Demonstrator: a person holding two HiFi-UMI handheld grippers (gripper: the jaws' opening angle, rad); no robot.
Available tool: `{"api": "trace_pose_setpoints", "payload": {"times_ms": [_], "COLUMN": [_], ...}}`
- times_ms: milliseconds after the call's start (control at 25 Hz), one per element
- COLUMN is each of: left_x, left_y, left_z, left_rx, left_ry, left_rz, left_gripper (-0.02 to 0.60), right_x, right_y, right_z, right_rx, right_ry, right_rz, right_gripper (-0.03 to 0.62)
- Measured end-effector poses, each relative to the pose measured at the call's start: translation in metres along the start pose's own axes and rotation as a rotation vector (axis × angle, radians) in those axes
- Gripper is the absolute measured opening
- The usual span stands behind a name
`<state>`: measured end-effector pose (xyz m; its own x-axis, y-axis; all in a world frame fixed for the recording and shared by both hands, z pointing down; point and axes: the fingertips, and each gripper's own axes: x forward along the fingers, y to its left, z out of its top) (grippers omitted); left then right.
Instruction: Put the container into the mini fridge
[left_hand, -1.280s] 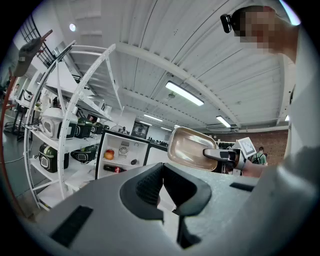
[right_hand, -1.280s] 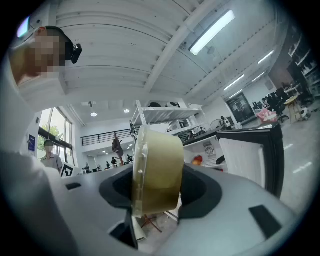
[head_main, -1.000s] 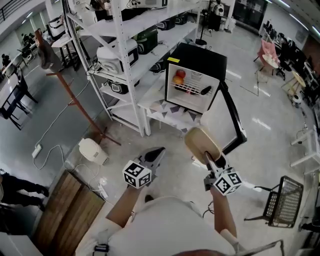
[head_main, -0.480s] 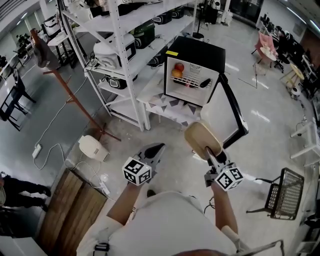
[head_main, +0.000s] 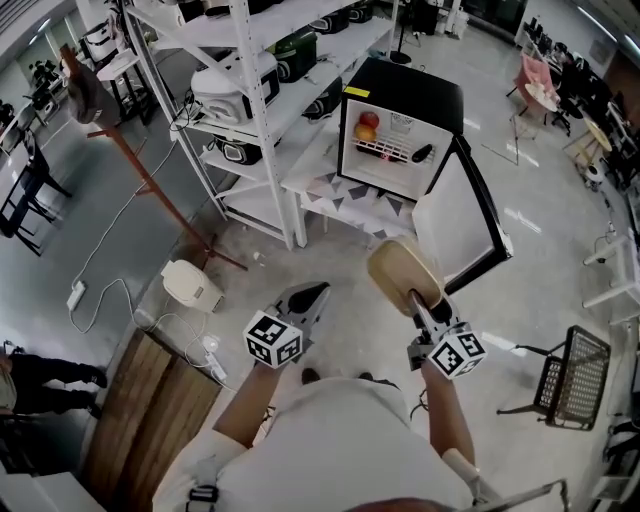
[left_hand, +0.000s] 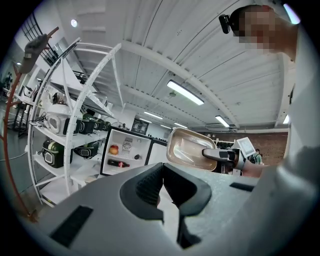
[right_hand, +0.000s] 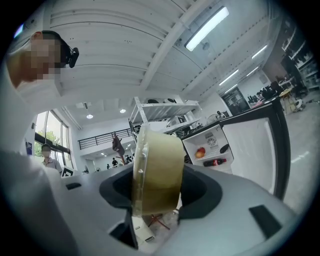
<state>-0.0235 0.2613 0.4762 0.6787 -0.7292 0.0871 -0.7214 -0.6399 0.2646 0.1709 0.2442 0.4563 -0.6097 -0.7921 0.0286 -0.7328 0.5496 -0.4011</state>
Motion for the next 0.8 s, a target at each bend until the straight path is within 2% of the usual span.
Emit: {"api": "trace_pose_setpoints", "payload": {"times_ms": [400,800], "left_x": [-0.024,-0.012], "left_y": [0.020,0.030], "left_z": [-0.008,-0.012], "left_rx": [-0.010,-0.022], "left_ry": [0.010,0.023], "left_rz": [-0.046,-0.072], "left_gripper": [0.005,0.005], "right_x": [0.002,0.008], "right_y": [0.027,0.014], "right_z": [-0.019,-0.016], "right_rx": [-0.015,0.003], "right_ry": [-0.006,-0.022], "right_rz": [-0.056,-0.098], "right_gripper": [0.225,0.225]}}
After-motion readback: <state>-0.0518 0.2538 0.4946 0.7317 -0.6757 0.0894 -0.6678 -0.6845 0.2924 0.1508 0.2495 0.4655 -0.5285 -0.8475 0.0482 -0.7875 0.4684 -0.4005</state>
